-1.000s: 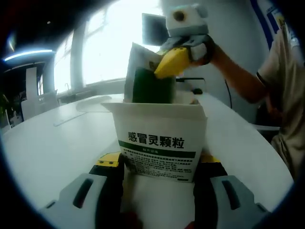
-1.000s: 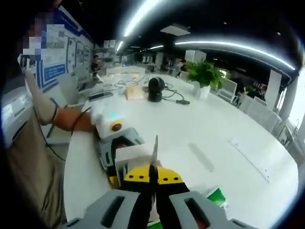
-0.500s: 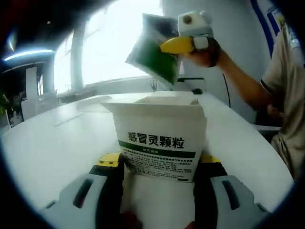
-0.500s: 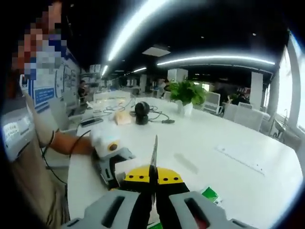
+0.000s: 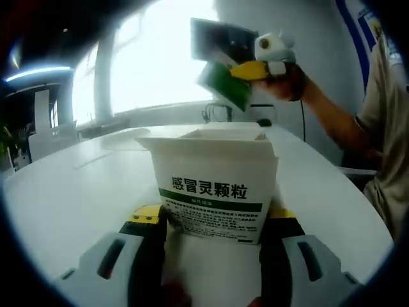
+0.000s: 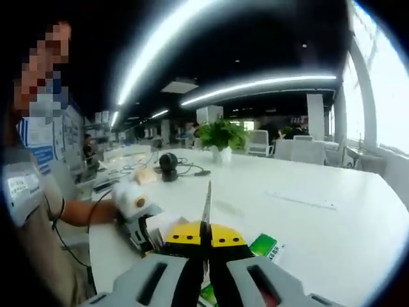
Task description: Take out ganmaoling bag from box put it on table
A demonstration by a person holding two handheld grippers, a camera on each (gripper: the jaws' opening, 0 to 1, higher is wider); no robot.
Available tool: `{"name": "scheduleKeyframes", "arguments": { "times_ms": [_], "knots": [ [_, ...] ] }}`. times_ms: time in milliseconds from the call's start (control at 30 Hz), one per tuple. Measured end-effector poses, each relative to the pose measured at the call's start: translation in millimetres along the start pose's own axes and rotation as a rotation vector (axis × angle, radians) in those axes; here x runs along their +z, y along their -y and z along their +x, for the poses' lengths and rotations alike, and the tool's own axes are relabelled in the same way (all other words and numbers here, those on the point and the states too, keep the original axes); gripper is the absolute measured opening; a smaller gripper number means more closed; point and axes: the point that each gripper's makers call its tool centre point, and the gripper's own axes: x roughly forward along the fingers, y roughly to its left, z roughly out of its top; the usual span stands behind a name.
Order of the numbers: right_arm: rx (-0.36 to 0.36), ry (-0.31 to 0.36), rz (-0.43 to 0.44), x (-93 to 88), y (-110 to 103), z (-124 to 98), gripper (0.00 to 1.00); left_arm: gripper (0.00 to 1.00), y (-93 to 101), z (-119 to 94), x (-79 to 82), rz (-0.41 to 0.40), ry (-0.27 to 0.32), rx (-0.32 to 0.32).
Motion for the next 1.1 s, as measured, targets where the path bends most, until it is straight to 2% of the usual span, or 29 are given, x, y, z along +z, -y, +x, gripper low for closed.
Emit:
{"name": "scheduleKeyframes", "arguments": {
  "times_ms": [100,233,367,533,600,700,733,867,933,1100],
  "knots": [
    [-0.044,0.003,0.041,-7.5,9,-4,0.0,0.49,-0.1,0,0.0,0.0,0.0,0.0],
    [-0.089,-0.01,0.121,-28.4,21,-8,0.0,0.49,0.0,0,0.0,0.0,0.0,0.0],
    [-0.12,-0.002,0.252,-42.7,27,-12,0.0,0.49,0.2,0,0.0,0.0,0.0,0.0],
    [-0.125,0.0,0.346,-55.3,27,-10,0.0,0.49,0.3,0,0.1,-0.001,0.0,0.0],
    [-0.123,0.006,0.455,-61.5,27,-8,0.0,0.49,0.3,0,0.2,0.0,0.0,0.0],
    [-0.123,0.008,0.54,-70.6,28,-4,0.0,0.49,0.2,0,0.2,-0.001,0.0,0.0],
    [-0.119,0.001,0.545,-74.0,28,-3,0.0,0.49,0.1,0,0.2,-0.001,0.0,0.0],
    [-0.069,0.031,0.69,-79.3,22,5,0.0,0.49,0.2,0,0.2,0.0,0.0,0.0],
    [-0.054,0.029,0.731,-83.3,21,7,0.0,0.49,0.2,0,0.2,0.0,0.0,0.0],
    [-0.143,-0.049,0.671,-105.2,34,11,0.0,0.49,0.2,0,0.3,0.001,0.001,-0.001]
  ]
}}
